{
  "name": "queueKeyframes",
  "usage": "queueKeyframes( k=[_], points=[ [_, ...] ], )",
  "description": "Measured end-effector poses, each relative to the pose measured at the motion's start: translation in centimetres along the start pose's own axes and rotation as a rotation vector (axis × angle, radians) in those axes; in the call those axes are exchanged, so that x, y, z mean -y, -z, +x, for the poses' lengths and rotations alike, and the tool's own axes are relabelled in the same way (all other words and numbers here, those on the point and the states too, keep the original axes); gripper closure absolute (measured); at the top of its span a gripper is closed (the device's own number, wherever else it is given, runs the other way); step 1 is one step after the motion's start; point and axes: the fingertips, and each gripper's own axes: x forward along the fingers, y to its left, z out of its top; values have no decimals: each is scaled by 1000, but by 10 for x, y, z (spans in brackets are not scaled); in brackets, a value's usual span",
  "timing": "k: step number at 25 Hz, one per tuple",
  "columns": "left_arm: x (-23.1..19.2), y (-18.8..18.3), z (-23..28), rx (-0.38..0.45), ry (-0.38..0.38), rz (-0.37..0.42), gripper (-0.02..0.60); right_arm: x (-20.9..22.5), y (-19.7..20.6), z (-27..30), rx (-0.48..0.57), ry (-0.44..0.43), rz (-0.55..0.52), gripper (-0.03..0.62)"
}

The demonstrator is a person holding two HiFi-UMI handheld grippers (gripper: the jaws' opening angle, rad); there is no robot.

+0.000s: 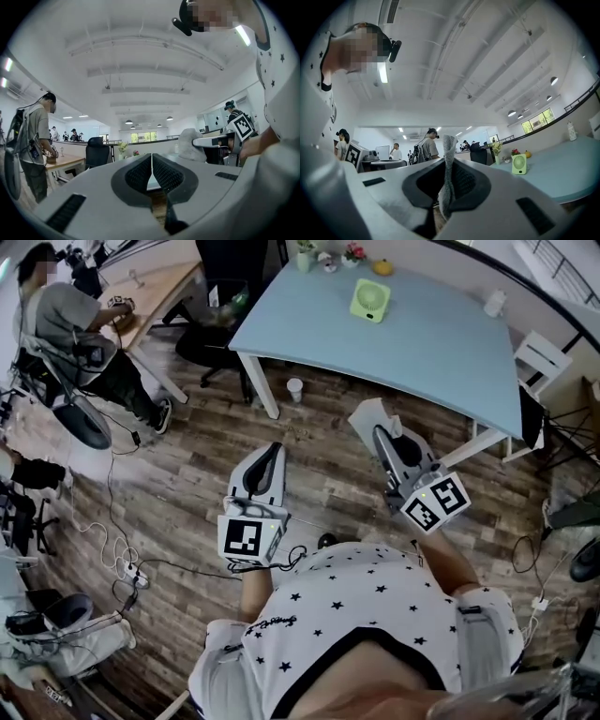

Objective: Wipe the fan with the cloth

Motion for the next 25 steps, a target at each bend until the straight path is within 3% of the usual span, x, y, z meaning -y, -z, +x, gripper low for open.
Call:
queueKeyframes(
  k=[12, 18, 25],
  points=[
    [-33, 22, 59, -39, 43, -44, 549, 46, 12, 48, -36, 44, 17, 579],
    [-64, 30, 107, -64, 7, -38, 549, 95, 11, 91, -18, 31, 26, 577],
    [-90, 16, 196, -59, 26, -26, 549, 164, 2, 144, -9, 32, 67, 577]
  ],
)
